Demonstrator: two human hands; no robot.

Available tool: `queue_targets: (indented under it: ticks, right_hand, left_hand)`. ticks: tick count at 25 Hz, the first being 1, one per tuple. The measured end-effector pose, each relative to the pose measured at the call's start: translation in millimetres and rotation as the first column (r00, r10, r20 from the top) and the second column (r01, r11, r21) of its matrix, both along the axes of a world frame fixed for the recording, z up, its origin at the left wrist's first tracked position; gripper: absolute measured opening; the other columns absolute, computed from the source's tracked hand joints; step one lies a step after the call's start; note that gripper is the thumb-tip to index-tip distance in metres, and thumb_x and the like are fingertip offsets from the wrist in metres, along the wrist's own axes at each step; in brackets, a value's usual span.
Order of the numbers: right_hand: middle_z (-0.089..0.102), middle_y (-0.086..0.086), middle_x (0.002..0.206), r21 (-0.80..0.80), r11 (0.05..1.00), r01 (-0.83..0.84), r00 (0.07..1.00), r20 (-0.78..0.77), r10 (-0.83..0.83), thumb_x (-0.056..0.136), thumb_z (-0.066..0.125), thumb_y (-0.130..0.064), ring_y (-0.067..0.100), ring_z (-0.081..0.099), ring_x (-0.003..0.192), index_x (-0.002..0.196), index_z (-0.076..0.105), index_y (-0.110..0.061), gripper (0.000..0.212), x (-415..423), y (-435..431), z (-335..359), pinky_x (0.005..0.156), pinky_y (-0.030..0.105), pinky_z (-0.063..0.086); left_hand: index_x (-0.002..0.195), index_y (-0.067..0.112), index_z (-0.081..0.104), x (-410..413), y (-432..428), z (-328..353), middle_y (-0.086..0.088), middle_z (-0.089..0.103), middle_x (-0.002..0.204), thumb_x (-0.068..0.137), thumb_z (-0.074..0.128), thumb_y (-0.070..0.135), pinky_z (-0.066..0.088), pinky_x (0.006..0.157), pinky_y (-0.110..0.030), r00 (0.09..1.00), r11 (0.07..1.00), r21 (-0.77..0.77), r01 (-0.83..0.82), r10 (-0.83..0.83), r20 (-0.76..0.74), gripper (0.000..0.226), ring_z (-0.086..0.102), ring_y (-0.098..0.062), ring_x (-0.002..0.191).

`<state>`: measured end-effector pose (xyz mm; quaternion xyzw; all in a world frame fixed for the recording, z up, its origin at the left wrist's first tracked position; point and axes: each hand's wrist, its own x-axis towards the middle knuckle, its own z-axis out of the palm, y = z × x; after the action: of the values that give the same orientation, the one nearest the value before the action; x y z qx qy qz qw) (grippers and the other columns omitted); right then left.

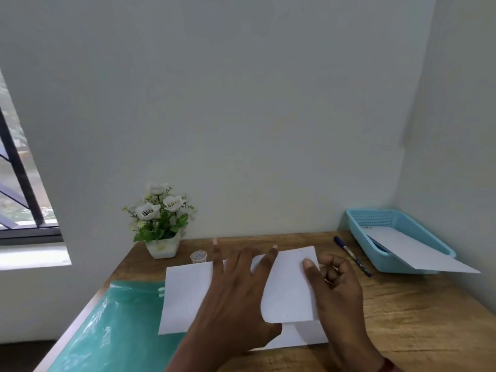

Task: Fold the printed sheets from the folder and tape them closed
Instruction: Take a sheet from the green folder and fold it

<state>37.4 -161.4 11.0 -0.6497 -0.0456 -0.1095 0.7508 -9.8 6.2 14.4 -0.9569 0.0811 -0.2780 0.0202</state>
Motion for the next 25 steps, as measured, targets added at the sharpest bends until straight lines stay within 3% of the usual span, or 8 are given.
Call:
queue_targets:
  ticks: [3,6,8,11,16,19,22,25]
  right_hand:
    - [0.066,0.003,0.08,0.009,1.0,0.009,0.996,0.086,-0.01,0.081,0.075,-0.021,0.009,0.063,0.075,0.094,0.059,-0.021,0.021,6.2,-9.6,0.5,0.068,0.028,0.046]
    - [0.066,0.003,0.08,-0.039,0.999,0.004,0.985,0.173,0.002,0.082,0.074,-0.017,0.016,0.062,0.073,0.09,0.064,-0.02,0.013,9.0,-18.3,4.2,0.062,0.03,0.051]
    - [0.068,0.006,0.078,-0.022,0.997,-0.068,0.979,0.192,0.071,0.085,0.068,-0.005,0.021,0.062,0.068,0.088,0.067,-0.015,0.01,9.1,-23.7,8.0,0.053,0.027,0.052]
    - [0.069,0.014,0.079,0.002,0.974,-0.226,0.951,0.216,0.22,0.085,0.055,0.013,0.024,0.064,0.067,0.093,0.065,-0.005,0.022,8.7,-31.1,14.1,0.053,0.029,0.053]
    - [0.073,0.005,0.089,-0.199,0.923,-0.33,0.868,0.321,0.38,0.077,0.055,0.026,0.017,0.069,0.082,0.101,0.061,-0.012,0.046,9.5,-33.4,14.0,0.065,0.026,0.055]
    - [0.068,-0.013,0.099,-0.384,0.895,-0.226,0.81,0.437,0.392,0.076,0.064,0.021,0.008,0.067,0.093,0.101,0.06,-0.028,0.056,5.1,-29.6,9.3,0.07,0.018,0.052]
    - [0.061,-0.029,0.105,-0.496,0.866,-0.059,0.716,0.583,0.383,0.074,0.075,0.001,-0.002,0.062,0.093,0.109,0.053,-0.035,0.054,2.3,-28.3,4.6,0.073,0.008,0.047]
    - [0.051,-0.036,0.108,-0.563,0.818,0.12,0.643,0.672,0.368,0.081,0.068,-0.024,-0.012,0.055,0.093,0.121,0.048,-0.035,0.046,2.2,-26.4,3.8,0.074,0.001,0.041]
  left_hand:
    - [0.149,0.027,0.027,-0.5,5.9,-0.2,0.002,0.037,0.125,0.057,0.053,0.078,0.015,0.111,-0.07,0.999,0.999,-0.005,-0.049,0.049,-0.006,0.109,0.033,-0.02,0.122]
    - [0.149,0.028,0.025,-1.1,10.6,1.3,0.002,0.032,0.123,0.056,0.054,0.076,0.014,0.112,-0.07,0.996,0.996,-0.023,-0.086,0.086,-0.027,0.109,0.03,-0.019,0.122]
    - [0.148,0.028,0.026,-0.6,11.6,0.8,0.002,0.032,0.122,0.056,0.053,0.076,0.018,0.11,-0.071,0.995,0.995,-0.02,-0.097,0.096,-0.014,0.107,0.03,-0.019,0.121]
    - [0.146,0.026,0.032,0.6,10.7,-1.2,0.001,0.038,0.118,0.054,0.053,0.076,0.024,0.106,-0.072,0.993,0.993,-0.01,-0.114,0.114,-0.011,0.107,0.037,-0.021,0.117]
    - [0.148,0.037,0.007,-4.2,6.1,6.1,0.002,0.03,0.129,0.058,0.053,0.073,-0.008,0.115,-0.065,0.98,0.988,-0.038,-0.152,0.145,-0.138,0.107,0.025,-0.022,0.13]
    - [0.145,0.043,-0.001,-7.8,1.4,12.7,0.008,0.023,0.13,0.061,0.055,0.071,-0.023,0.112,-0.049,0.972,0.986,-0.092,-0.141,0.12,-0.2,0.105,0.017,-0.016,0.13]
    - [0.143,0.045,0.003,-10.3,-0.4,16.4,0.011,0.024,0.128,0.063,0.057,0.069,-0.031,0.102,-0.034,0.976,0.984,-0.143,-0.104,0.074,-0.204,0.099,0.018,-0.012,0.127]
    - [0.144,0.044,0.012,-11.2,1.3,17.4,0.011,0.028,0.125,0.067,0.056,0.065,-0.021,0.106,-0.031,0.978,0.983,-0.17,-0.07,0.034,-0.207,0.092,0.022,-0.012,0.127]
